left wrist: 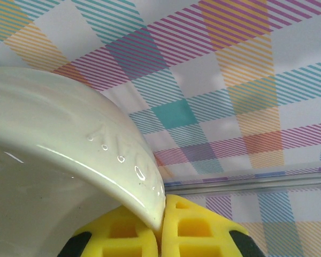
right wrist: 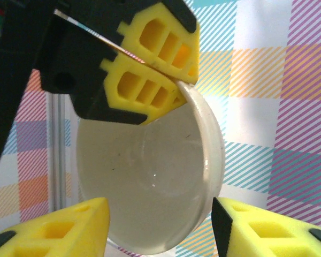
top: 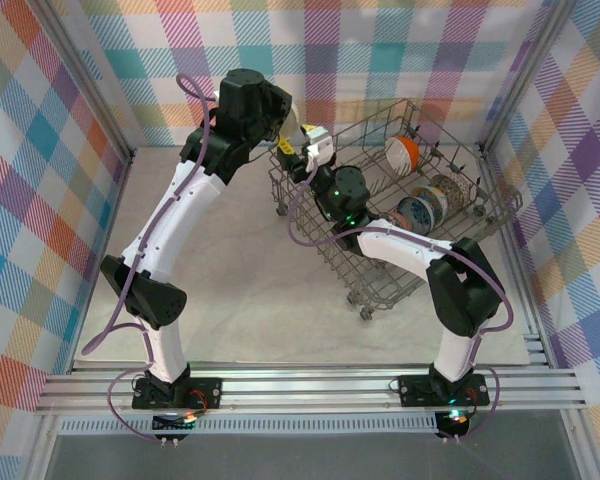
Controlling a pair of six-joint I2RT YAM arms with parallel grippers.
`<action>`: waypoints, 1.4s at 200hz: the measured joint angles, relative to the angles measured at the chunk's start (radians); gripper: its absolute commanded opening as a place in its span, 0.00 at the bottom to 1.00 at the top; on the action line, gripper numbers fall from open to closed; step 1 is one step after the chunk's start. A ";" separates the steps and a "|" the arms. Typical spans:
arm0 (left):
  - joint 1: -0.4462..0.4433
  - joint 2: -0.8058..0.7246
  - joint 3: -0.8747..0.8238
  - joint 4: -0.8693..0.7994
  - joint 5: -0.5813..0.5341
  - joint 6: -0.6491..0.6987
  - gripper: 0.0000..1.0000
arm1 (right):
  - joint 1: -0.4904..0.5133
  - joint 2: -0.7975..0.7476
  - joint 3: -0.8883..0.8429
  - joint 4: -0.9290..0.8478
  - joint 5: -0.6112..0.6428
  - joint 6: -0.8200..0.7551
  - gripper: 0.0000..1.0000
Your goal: Load the bowls into the dish rack
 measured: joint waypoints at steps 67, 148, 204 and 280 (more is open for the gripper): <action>-0.005 0.000 0.000 0.000 0.000 0.004 0.00 | 0.000 0.006 0.066 -0.048 0.095 0.009 0.46; -0.016 0.000 0.007 0.014 -0.033 0.020 0.00 | 0.006 0.077 0.235 -0.135 0.197 0.049 0.19; -0.020 0.020 0.027 0.005 -0.069 0.024 0.00 | 0.010 0.095 0.280 -0.201 0.223 -0.014 0.22; -0.034 0.031 0.039 -0.002 -0.077 0.029 0.00 | 0.003 0.112 0.341 -0.338 0.283 -0.011 0.22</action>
